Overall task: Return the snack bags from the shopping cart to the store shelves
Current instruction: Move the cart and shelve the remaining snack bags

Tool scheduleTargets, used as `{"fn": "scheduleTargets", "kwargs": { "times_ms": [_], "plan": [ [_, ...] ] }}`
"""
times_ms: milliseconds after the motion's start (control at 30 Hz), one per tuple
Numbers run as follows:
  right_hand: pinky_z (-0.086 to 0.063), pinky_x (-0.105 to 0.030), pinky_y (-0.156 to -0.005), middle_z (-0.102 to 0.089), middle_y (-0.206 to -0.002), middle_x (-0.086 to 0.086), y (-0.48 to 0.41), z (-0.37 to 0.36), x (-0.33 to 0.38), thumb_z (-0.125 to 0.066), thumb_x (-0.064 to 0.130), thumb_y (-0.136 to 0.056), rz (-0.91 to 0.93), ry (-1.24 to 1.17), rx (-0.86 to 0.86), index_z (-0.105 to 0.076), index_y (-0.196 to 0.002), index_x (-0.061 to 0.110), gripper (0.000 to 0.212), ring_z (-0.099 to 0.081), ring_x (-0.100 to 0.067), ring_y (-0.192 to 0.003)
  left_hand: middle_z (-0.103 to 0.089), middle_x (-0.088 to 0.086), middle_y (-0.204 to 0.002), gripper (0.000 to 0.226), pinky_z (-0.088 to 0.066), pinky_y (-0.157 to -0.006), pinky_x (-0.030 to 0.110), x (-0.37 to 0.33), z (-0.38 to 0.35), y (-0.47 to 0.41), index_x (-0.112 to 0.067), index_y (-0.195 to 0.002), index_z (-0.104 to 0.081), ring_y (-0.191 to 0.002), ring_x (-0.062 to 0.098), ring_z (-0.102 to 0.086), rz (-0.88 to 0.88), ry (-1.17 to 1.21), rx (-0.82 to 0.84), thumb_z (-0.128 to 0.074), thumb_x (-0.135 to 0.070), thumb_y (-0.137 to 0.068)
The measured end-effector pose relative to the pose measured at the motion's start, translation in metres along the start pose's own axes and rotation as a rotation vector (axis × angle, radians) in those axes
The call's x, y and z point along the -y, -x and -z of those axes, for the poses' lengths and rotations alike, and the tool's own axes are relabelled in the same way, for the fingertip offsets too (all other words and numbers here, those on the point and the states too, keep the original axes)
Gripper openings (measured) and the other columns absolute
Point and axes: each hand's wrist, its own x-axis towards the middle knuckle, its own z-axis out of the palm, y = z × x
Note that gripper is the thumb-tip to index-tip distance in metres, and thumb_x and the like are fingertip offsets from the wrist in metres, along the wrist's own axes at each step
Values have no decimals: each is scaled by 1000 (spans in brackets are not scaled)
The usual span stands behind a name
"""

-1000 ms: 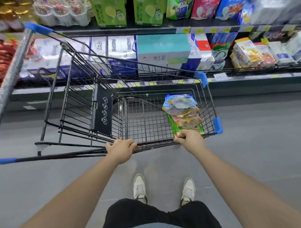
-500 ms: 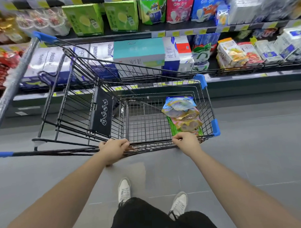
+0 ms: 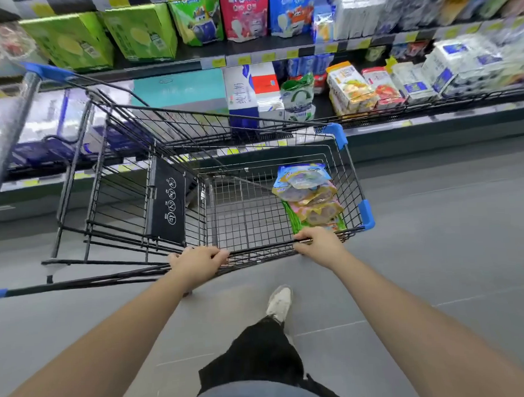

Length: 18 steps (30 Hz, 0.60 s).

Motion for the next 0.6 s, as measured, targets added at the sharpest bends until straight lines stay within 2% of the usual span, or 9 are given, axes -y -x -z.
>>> {"fn": "scheduleTargets", "kwargs": {
  "times_ms": [67,200,367,533,600],
  "plan": [
    [-51,-31,-93,-74,-115,3,-3,14,-11,-72,32,-90,-34,7,8,-76,-112,21,24,-65,-17,-109,-64,-13,-105,44,-24,-107,54,-19,-4,-2,-43,-81,-60,-121,21,-50,-7,1,-36,-25,-66,-96],
    [-55,-35,-89,-74,-105,7,-11,41,-37,-70,41,-87,-77,74,-6,-74,-98,25,19,-67,-16,-103,-65,-10,-110,47,-27,-103,51,-60,-7,-8,-40,-99,-64,-120,21,-49,-16,-8,-5,-23,-63,-98],
    [-53,-35,-89,-67,-118,3,-8,77,-70,-67,50,-89,-44,243,32,-67,-120,24,40,-62,-21,-111,-64,-6,-117,46,-23,-102,55,-116,-2,-9,-38,-98,-65,-124,23,-45,-40,10,78,-23,-57,-100],
    [-47,-38,-95,-71,-116,6,-15,118,-116,-54,55,-95,-40,339,37,-68,-113,31,33,-62,-22,-113,-66,-10,-111,46,-21,-107,56,-173,-11,-7,-41,-95,-65,-121,20,-50,-34,-14,9,-23,-59,-100],
    [-42,-39,-98,-72,-113,4,-16,134,-133,-51,56,-96,-5,392,33,-69,-112,27,37,-63,-24,-113,-66,-12,-115,44,-19,-109,56,-193,-14,-8,-47,-97,-64,-124,19,-50,-13,-27,-3,-23,-62,-100]
  ]
}}
